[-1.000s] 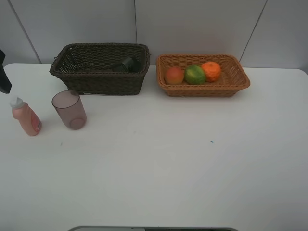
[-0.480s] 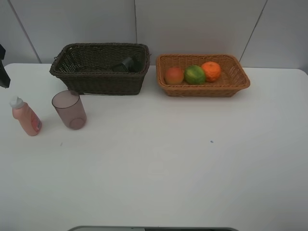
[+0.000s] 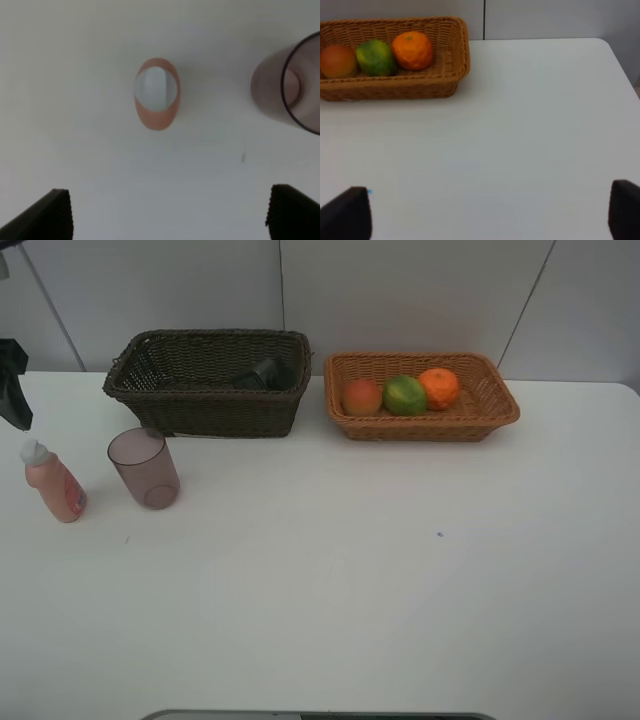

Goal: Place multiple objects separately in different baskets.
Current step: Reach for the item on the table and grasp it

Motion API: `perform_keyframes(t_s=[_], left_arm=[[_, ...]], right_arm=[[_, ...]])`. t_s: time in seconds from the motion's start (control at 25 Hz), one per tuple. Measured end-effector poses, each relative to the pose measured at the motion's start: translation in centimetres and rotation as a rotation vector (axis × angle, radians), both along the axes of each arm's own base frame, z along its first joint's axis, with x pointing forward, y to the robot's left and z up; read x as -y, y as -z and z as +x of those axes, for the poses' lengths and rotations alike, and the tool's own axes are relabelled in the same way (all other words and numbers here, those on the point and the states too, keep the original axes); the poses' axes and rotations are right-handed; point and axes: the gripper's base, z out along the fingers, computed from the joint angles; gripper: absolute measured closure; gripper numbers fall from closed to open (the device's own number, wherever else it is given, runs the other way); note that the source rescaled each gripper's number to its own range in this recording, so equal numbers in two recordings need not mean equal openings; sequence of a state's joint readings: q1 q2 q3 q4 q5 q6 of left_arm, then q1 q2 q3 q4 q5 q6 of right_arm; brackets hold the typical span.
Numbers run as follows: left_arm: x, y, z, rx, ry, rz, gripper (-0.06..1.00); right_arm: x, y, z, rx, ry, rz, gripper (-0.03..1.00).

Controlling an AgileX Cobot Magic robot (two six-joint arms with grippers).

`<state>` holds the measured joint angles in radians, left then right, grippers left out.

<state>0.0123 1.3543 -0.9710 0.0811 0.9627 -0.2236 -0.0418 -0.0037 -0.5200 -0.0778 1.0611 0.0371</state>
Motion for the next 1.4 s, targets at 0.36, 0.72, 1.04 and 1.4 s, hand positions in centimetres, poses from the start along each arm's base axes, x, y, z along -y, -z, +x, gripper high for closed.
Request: perform_keyframes(t_s=[0.36, 0.72, 1.04, 1.4], left_arm=[[-1.0, 3.8, 2.8, -0.078, 0.048, 0.005, -0.05], [-1.1, 6.1, 5.9, -0.103, 0.066, 0.003, -0.05], [-0.9, 9.9, 7.2, -0.168, 0.051, -0.034, -0.05], [-0.9, 12.7, 8.0, -0.2, 0.043, -0.049, -0.05]], right_arm=[[0.0, 0.0, 0.0, 0.0, 0.0, 0.0, -0.03], [0.0, 0.0, 0.0, 0.0, 0.0, 0.0, -0.03], [0.0, 0.0, 0.0, 0.0, 0.0, 0.0, -0.03], [0.0, 0.0, 0.0, 0.0, 0.0, 0.0, -0.03]])
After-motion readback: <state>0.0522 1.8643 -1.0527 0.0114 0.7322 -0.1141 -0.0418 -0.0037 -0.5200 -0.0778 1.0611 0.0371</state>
